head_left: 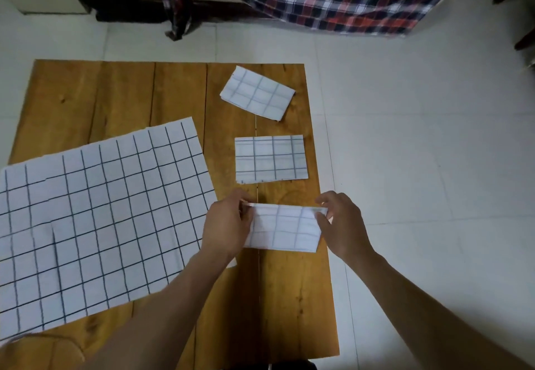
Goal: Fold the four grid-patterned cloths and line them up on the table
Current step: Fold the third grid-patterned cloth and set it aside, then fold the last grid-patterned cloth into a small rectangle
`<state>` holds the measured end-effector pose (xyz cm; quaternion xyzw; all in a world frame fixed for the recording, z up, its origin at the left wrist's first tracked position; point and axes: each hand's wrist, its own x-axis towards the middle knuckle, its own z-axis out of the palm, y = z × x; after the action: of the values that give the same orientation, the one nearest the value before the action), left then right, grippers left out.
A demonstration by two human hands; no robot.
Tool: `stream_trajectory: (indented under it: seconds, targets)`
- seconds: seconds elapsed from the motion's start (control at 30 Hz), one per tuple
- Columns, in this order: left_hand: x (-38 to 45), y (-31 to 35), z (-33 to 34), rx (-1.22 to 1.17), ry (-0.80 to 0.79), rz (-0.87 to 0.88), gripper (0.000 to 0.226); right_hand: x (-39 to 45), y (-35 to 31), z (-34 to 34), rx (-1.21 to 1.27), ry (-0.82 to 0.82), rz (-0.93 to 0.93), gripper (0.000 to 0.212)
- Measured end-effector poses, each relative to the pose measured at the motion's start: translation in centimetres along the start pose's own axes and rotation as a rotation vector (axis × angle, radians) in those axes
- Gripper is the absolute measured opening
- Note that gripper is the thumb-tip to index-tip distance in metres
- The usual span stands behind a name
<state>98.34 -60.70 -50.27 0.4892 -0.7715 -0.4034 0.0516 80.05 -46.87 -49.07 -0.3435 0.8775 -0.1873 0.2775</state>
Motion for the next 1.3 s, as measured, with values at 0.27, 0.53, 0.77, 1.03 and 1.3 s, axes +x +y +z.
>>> stream_trajectory:
  seconds: [0.27,0.53,0.77,1.03,1.3]
  targets:
    - [0.5,0.8,-1.1,0.081,-0.035,0.014,0.031,0.3,-0.4,-1.9,-0.036,-0.057,-0.011,0.039]
    - [-2.2,5.3,-5.4,0.23,0.068,0.129,0.026,-0.6,-4.0,-7.5,-0.026,-0.09,-0.173,0.041]
    - [-9.3,11.6,-10.9,0.308,0.209,0.148,0.029,-5.5,-8.7,-14.5,-0.111,-0.069,-0.441,0.042]
    - [-23.3,16.6,-18.0,0.342,0.356,0.054,0.043,-16.3,-13.6,-21.2,-0.212,-0.067,-0.665,0.057]
    - [-35.5,12.8,-25.3,0.383,0.508,-0.115,0.046,-23.3,-20.5,-20.8,-0.408,-0.162,-0.828,0.061]
